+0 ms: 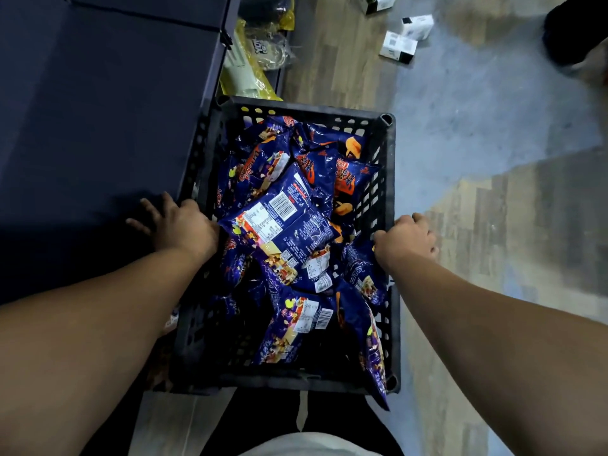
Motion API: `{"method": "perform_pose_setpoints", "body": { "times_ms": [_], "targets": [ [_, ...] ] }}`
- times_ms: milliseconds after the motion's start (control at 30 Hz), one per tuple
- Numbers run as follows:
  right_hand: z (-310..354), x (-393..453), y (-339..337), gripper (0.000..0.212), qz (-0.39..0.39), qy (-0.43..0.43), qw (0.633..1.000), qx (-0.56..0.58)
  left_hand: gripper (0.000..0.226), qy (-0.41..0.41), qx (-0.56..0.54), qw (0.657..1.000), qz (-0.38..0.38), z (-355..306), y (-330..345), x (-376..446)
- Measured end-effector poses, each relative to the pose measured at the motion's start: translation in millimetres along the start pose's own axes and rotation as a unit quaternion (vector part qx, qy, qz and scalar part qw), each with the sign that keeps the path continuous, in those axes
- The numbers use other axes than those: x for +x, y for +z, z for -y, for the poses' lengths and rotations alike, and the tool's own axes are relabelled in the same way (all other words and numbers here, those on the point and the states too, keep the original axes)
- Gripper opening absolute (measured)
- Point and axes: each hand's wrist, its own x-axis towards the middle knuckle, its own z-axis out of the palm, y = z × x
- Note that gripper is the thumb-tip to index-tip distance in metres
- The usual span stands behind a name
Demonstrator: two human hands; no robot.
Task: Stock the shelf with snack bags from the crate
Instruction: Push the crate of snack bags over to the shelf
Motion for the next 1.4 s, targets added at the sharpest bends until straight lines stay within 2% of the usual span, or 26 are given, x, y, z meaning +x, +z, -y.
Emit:
{"method": "perform_pose_setpoints", "body": {
  "times_ms": [600, 767, 967, 1200, 1400],
  "targets": [
    [16.6, -2.2, -0.4, 0.062, -0.013, -0.017, 0.999, -0.038, 0.057, 0.016, -0.029, 0.999, -0.018, -10.1, -9.1, 4.6],
    [21.1, -8.1, -6.7, 0.054, -0.024, -0.064, 0.997, -0.033, 0.052, 0.026, -0.034, 0.999, -0.023, -11.1, -10.0, 3.0],
    [31.2, -19.8, -15.5, 0.058, -0.017, -0.125, 0.991, -0.047, 0.041, 0.041, -0.055, 0.996, -0.058, -13.6, -22.6, -0.3],
    [36.3, -35.2, -31.7, 0.059, -0.02, -0.2, 0.977, -0.071, 0.042, 0.031, -0.108, 0.989, -0.095, -8.3, -39.5, -8.3],
    [46.5, -46.6, -35.9, 0.059, -0.033, -0.239, 0.968, -0.07, 0.044, 0.114, -0.133, 0.969, -0.172, -28.1, -51.9, -39.9]
  ]
}}
